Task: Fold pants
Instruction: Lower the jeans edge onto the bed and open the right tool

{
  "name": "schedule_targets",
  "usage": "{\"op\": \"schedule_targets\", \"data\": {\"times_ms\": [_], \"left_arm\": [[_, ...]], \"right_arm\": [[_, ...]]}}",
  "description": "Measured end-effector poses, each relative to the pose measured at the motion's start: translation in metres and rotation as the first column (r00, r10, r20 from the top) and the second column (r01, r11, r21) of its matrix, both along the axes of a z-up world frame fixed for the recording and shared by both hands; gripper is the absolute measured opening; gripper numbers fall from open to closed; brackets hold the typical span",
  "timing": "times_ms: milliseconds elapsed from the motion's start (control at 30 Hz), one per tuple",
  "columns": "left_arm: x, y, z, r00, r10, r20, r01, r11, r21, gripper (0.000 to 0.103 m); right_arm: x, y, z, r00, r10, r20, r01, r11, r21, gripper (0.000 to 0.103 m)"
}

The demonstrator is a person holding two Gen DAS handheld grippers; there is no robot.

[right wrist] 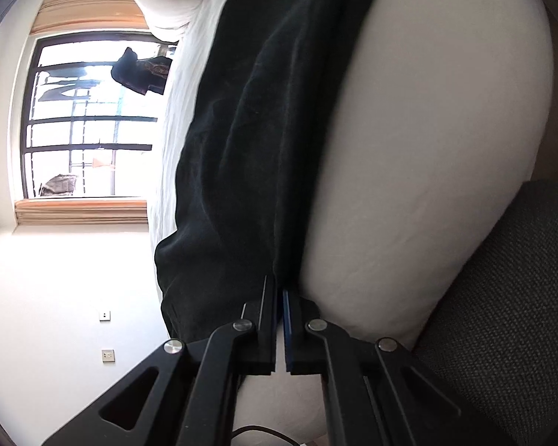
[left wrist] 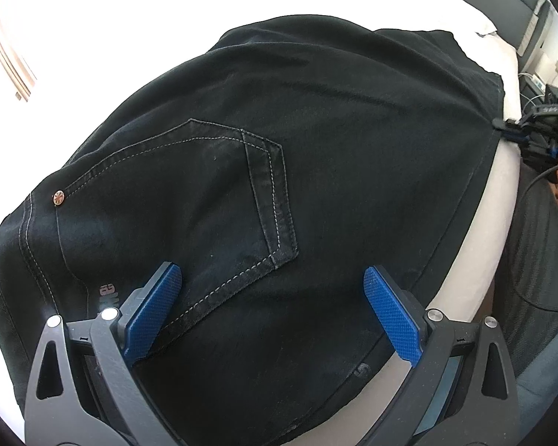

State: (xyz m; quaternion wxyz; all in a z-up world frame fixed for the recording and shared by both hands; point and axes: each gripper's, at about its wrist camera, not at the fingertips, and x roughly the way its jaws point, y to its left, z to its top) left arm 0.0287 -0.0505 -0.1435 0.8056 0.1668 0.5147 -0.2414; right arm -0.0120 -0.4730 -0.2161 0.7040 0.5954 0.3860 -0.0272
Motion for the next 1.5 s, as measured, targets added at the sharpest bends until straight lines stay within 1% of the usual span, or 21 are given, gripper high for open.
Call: {"op": "schedule_targets", "data": {"times_ms": [67,100,133,167,200,267,333,400,467,667,700,733,767,833,967,1167,1267,1367,1467,1500], "left_arm": [[0.000,-0.005,-0.001,1.000,0.002,0.001,-0.002,1.000,0.001,0.100],[0.001,-0.005,-0.001,1.000,0.002,0.001,-0.002,1.000,0.000,0.100],[0.001,-0.006,-0.001,1.000,0.004,0.001,-0.004,1.000,-0.002,0.100],[0.001,-0.006,-0.002,1.000,0.006,0.002,-0.006,1.000,-0.003,0.100],[0.001,-0.007,-0.002,1.000,0.008,0.003,-0.008,1.000,-0.003,0.100],[0.000,-0.007,-0.003,1.000,0.011,0.005,-0.011,1.000,-0.005,0.100],[0.001,-0.007,-0.004,1.000,0.014,0.004,-0.014,1.000,-0.006,0.100],[0.000,-0.005,-0.004,1.000,0.016,0.002,-0.016,1.000,-0.005,0.100],[0.001,-0.005,-0.004,1.000,0.016,0.001,-0.016,1.000,-0.004,0.100],[0.002,-0.006,-0.005,1.000,0.016,-0.003,-0.016,1.000,-0.002,0.100],[0.003,-0.006,-0.005,1.000,0.016,-0.004,-0.016,1.000,-0.003,0.100],[0.003,-0.006,-0.005,1.000,0.015,-0.004,-0.015,1.000,-0.002,0.100],[0.003,-0.007,-0.005,1.000,0.016,-0.005,-0.016,1.000,-0.003,0.100],[0.004,-0.008,-0.005,1.000,0.015,-0.005,-0.015,1.000,-0.004,0.101],[0.004,-0.007,-0.006,1.000,0.014,-0.005,-0.014,1.000,-0.003,0.101],[0.006,-0.006,-0.006,1.000,0.016,-0.007,-0.016,1.000,-0.005,0.101],[0.005,-0.006,-0.007,1.000,0.017,-0.005,-0.017,1.000,-0.006,0.101],[0.005,-0.004,-0.008,1.000,0.020,-0.001,-0.020,1.000,-0.011,0.102],[0.005,-0.003,-0.008,1.000,0.024,0.004,-0.024,1.000,-0.012,0.102],[0.005,-0.003,-0.007,1.000,0.025,0.005,-0.024,1.000,-0.011,0.102]], "right_arm": [[-0.001,-0.007,0.004,1.000,0.006,0.031,-0.007,0.999,0.048,0.006],[-0.004,-0.014,0.010,0.999,-0.012,0.030,0.010,0.999,0.044,0.008],[-0.010,-0.026,0.017,0.999,-0.043,0.033,0.042,0.999,0.027,0.012],[-0.016,-0.037,0.024,0.996,-0.077,0.044,0.077,0.997,0.012,0.022],[-0.022,-0.050,0.032,0.992,-0.115,0.060,0.116,0.993,-0.009,0.026],[-0.028,-0.073,0.045,0.983,-0.164,0.087,0.169,0.984,-0.055,0.027],[-0.026,-0.096,0.049,0.972,-0.214,0.095,0.221,0.972,-0.073,0.027],[-0.020,-0.112,0.043,0.964,-0.251,0.086,0.257,0.964,-0.073,0.027],[-0.009,-0.122,0.033,0.962,-0.264,0.064,0.268,0.961,-0.066,0.027],[0.019,-0.126,0.013,0.972,-0.233,0.024,0.234,0.971,-0.048,0.027],[0.021,-0.127,0.010,0.973,-0.230,0.023,0.231,0.972,-0.047,0.024],[0.021,-0.128,0.008,0.973,-0.231,0.023,0.231,0.972,-0.043,0.018],[0.022,-0.129,0.006,0.974,-0.227,0.010,0.227,0.973,-0.052,0.008],[0.017,-0.128,0.005,0.972,-0.235,0.002,0.234,0.970,-0.060,0.004],[0.010,-0.125,0.009,0.970,-0.244,0.009,0.244,0.963,-0.112,0.003],[-0.001,-0.123,0.013,0.958,-0.285,0.015,0.284,0.949,-0.139,0.003],[-0.002,-0.125,0.011,0.953,-0.304,0.001,0.301,0.944,-0.137,0.003],[-0.001,-0.126,0.001,0.950,-0.312,-0.013,0.308,0.943,-0.125,0.002],[0.004,-0.127,-0.006,0.958,-0.288,-0.004,0.286,0.952,-0.111,0.001],[0.003,-0.128,-0.003,0.960,-0.281,-0.008,0.278,0.954,-0.107,0.003]]}}
